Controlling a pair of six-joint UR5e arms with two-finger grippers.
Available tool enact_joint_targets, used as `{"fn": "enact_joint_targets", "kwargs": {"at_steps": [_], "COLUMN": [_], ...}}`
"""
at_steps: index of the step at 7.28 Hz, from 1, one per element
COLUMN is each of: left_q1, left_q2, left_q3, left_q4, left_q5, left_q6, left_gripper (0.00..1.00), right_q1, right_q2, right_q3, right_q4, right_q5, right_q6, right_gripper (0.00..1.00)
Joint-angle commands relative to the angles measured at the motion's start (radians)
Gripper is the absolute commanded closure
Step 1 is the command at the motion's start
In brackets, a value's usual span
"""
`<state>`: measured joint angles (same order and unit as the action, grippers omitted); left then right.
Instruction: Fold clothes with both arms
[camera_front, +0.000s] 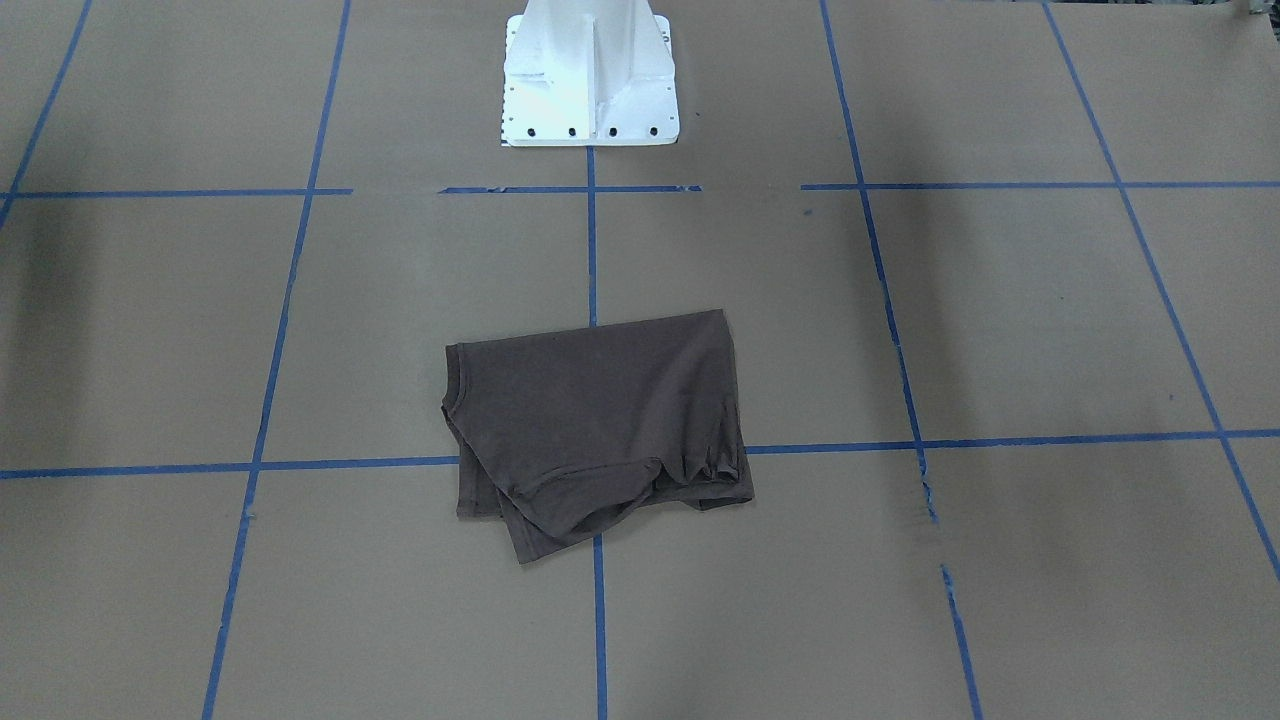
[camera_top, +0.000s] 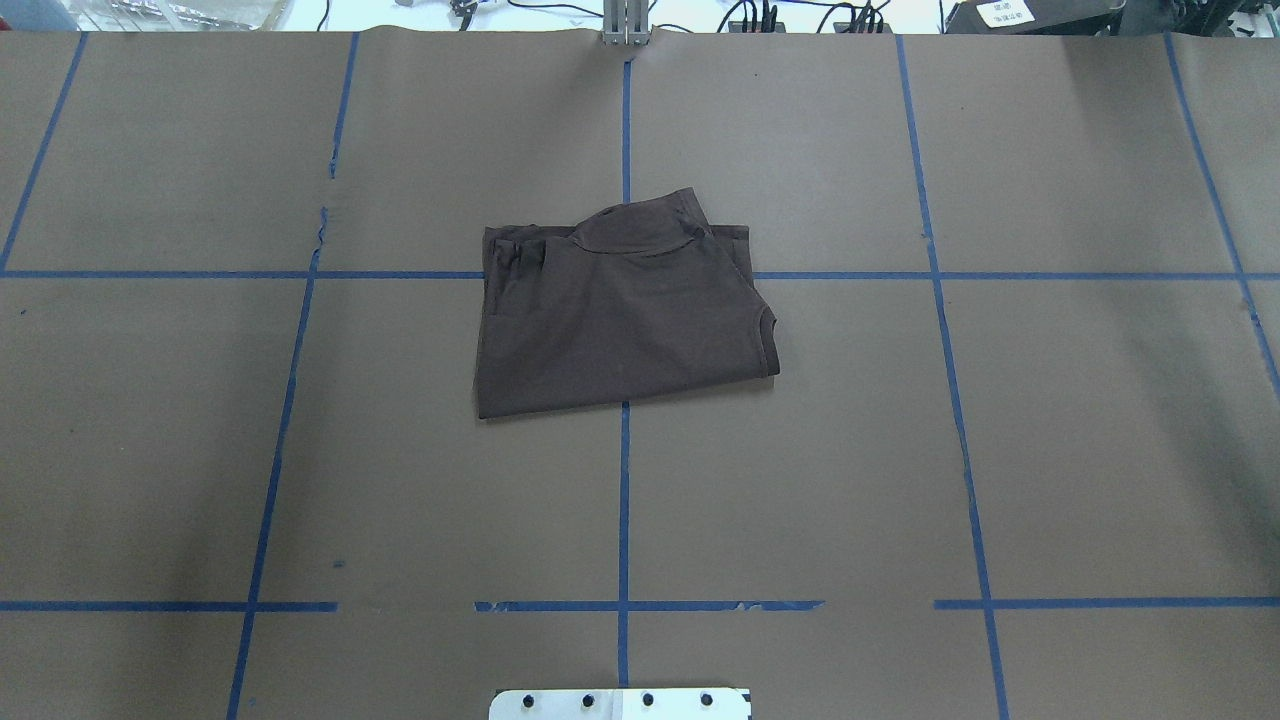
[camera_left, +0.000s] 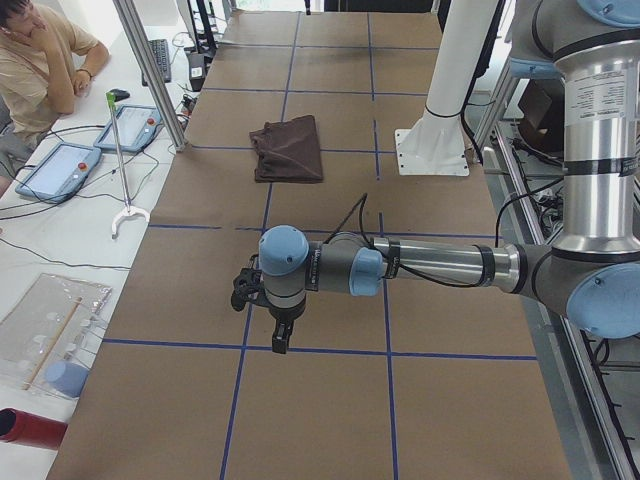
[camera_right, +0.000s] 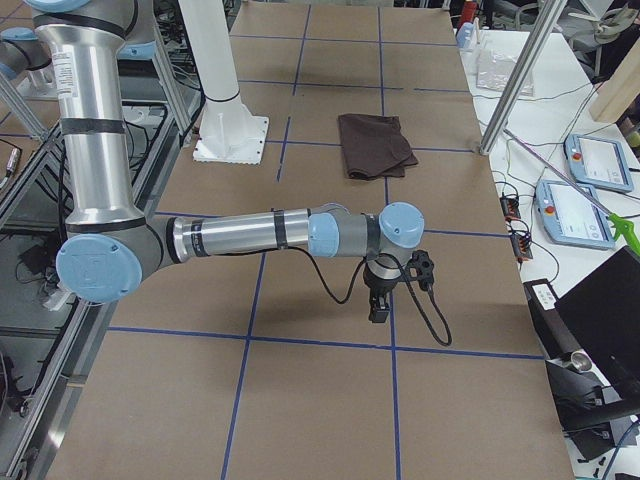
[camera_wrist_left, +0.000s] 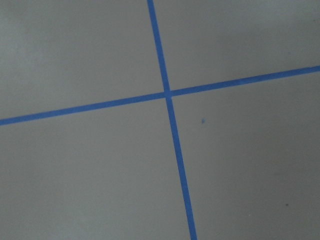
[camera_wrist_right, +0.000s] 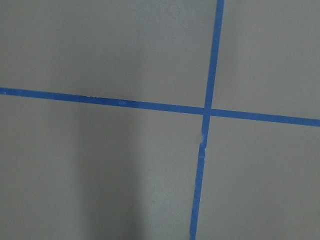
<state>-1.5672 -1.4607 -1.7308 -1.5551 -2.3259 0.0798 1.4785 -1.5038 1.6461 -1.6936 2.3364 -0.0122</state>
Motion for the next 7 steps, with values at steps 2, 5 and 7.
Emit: {"fn": "enact_joint_targets", "kwargs": {"at_steps": [2,5,7], "left_q1": [0.003,0.004,0.004], "left_q2": [0.002,-0.009,-0.01], "left_q3": [0.008,-0.004,-0.006], "left_q4": [0.018,0.012,0.012], "left_q5": [0.01,0.007,-0.003], "left_q6": [0.006,0.009,0.011], "left_gripper": [0.0,0.0,0.0], "right_q1": [0.0,0.0,0.0], "right_q2": [-0.001,-0.001,-0.003], "right_q3": [-0.002,-0.006,-0.006], "right_q4": [0.0,0.0,0.0], "right_q5": [0.004,0.001,0.001], "right_q6": [0.0,0.0,0.0], "right_gripper": [0.0,0.0,0.0]}}
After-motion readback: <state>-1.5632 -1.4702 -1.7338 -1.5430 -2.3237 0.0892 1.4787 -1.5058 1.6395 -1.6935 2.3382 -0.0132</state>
